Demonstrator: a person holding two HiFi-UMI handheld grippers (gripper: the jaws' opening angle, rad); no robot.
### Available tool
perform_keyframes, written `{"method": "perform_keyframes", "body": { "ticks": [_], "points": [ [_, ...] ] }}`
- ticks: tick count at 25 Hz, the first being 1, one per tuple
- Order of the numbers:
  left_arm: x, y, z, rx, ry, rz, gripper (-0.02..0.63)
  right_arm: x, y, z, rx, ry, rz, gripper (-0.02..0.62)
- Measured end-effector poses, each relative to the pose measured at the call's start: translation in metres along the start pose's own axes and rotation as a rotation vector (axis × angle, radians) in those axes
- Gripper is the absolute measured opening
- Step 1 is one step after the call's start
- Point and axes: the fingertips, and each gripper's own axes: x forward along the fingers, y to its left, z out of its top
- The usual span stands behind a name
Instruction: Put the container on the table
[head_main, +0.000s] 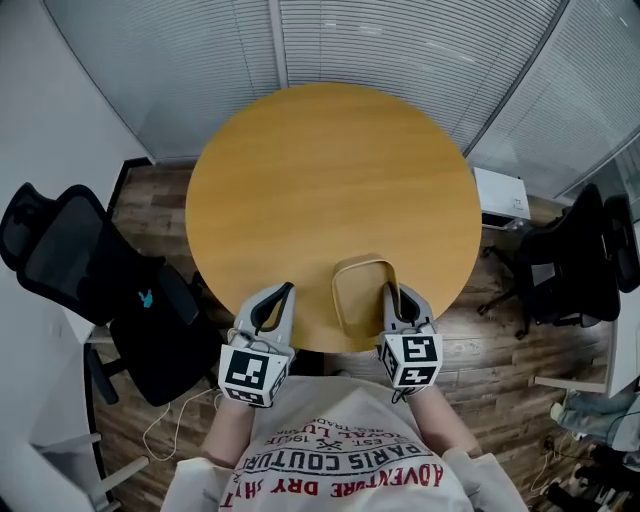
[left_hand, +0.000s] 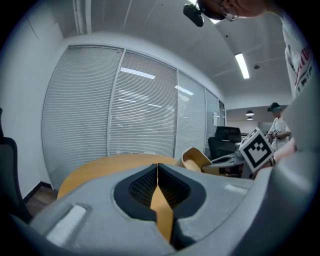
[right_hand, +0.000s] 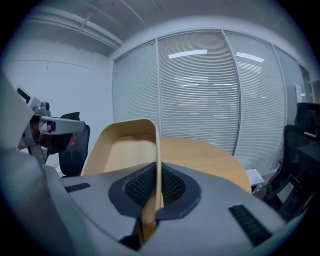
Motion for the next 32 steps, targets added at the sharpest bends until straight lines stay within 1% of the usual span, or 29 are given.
{"method": "perform_keyframes", "body": {
  "ticks": [3,6,11,16,19,24,29,32],
  "points": [
    [0.022,0.019,-0.006,0.006,0.025,-0.009,0.012,0.030,-0.003,-0.001,0.027,0.022,-0.016,0.012],
    [0.041,0.034,-0.014,-0.006,0.045,-0.021,0.012,0.060,-0.010,-0.011,0.024,0.060,-0.034,0.012],
    [0.066,0.048,-0.026,-0.045,0.070,-0.038,0.012,0.106,-0.026,-0.051,0.054,0.193,-0.051,0.012],
    [0.077,0.060,-0.043,-0.070,0.109,-0.063,0.012,0.143,-0.026,-0.085,0.134,0.293,-0.045,0.012],
    [0.082,0.066,-0.054,-0.087,0.135,-0.059,0.012,0.163,-0.025,-0.104,0.134,0.352,-0.038,0.012],
    [0.086,0.072,-0.068,-0.113,0.162,-0.043,0.012,0.178,-0.028,-0.139,0.135,0.447,-0.043,0.012],
    [0.085,0.080,-0.074,-0.124,0.171,-0.039,0.012,0.179,-0.022,-0.156,0.145,0.495,-0.036,0.012],
    [0.086,0.081,-0.074,-0.128,0.168,-0.040,0.012,0.181,-0.021,-0.160,0.140,0.500,-0.033,0.012]
  ]
}}
